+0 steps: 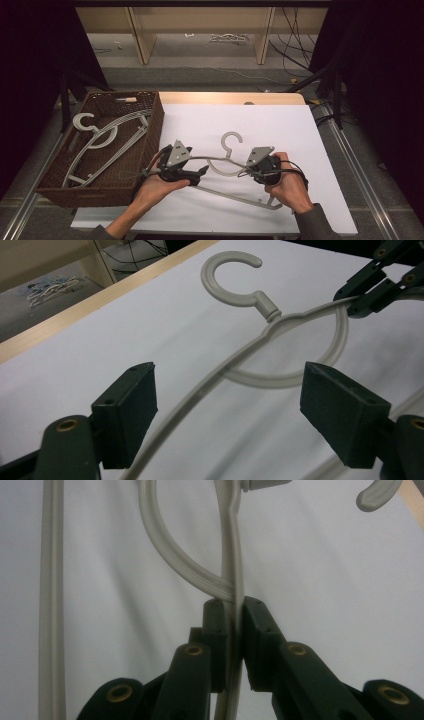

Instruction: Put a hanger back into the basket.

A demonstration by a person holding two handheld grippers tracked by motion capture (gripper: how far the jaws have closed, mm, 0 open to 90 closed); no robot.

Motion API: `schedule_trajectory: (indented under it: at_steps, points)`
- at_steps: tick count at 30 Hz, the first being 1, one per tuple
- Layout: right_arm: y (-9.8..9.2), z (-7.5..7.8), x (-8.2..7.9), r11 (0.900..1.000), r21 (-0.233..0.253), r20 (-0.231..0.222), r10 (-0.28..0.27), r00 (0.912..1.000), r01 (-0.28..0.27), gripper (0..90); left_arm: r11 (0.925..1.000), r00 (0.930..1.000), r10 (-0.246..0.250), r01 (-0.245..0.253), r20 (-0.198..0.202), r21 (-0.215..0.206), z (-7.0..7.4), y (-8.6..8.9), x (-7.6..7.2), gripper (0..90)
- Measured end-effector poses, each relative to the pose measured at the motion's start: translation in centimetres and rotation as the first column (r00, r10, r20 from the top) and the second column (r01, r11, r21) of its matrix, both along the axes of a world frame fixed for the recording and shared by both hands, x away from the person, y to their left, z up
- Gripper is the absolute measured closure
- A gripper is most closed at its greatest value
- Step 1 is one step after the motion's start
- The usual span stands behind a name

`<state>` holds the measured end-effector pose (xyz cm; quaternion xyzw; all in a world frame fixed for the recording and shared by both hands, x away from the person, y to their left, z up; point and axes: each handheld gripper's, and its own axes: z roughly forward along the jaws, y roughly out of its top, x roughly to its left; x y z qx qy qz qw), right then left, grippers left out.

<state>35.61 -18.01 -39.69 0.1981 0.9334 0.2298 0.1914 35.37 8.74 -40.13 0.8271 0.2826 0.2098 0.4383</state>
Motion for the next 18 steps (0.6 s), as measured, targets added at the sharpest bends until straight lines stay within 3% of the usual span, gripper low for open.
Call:
schedule_trajectory:
  at_steps: [3,5,7,9,12,14,16,18]
  points:
    - [0.1,0.2,-0.5,1.000,-0.007,0.010,0.014,0.9999,-0.014,81.8,0.9977,0.9994,-0.033,0.033,-0.012,0.059,0.0,-1.2,0.6,27.0]
    - [0.1,0.4,-0.8,1.000,-0.012,0.005,0.024,0.9997,-0.024,81.8,0.9970,0.9991,-0.038,0.039,-0.021,0.067,-0.1,-1.7,0.9,27.2]
    - [0.1,0.4,-1.0,1.000,-0.011,0.021,0.027,0.9994,-0.027,81.9,0.9916,0.9969,-0.066,0.070,-0.043,0.108,-0.2,-2.0,1.3,29.5]
    - [0.0,0.5,-1.1,0.999,-0.015,0.022,0.036,0.9991,-0.036,81.8,0.9897,0.9966,-0.069,0.074,-0.045,0.123,-0.4,-2.3,1.5,30.0]
    - [0.2,0.6,-1.4,0.999,-0.023,0.021,0.046,0.9987,-0.046,81.9,0.9809,0.9941,-0.089,0.098,-0.062,0.168,-0.5,-2.5,1.9,33.9]
    - [0.4,0.5,-1.6,0.999,-0.023,0.033,0.048,0.9983,-0.047,81.9,0.9701,0.9931,-0.103,0.113,-0.057,0.215,-0.7,-2.8,2.1,35.8]
    - [0.5,0.5,-1.7,0.998,-0.025,0.029,0.059,0.9978,-0.059,81.9,0.9689,0.9911,-0.111,0.124,-0.074,0.214,-0.8,-3.2,2.1,37.1]
    - [0.7,0.5,-1.8,0.998,-0.029,0.039,0.065,0.9971,-0.064,81.9,0.9629,0.9875,-0.133,0.149,-0.084,0.225,-1.1,-3.5,2.3,43.6]
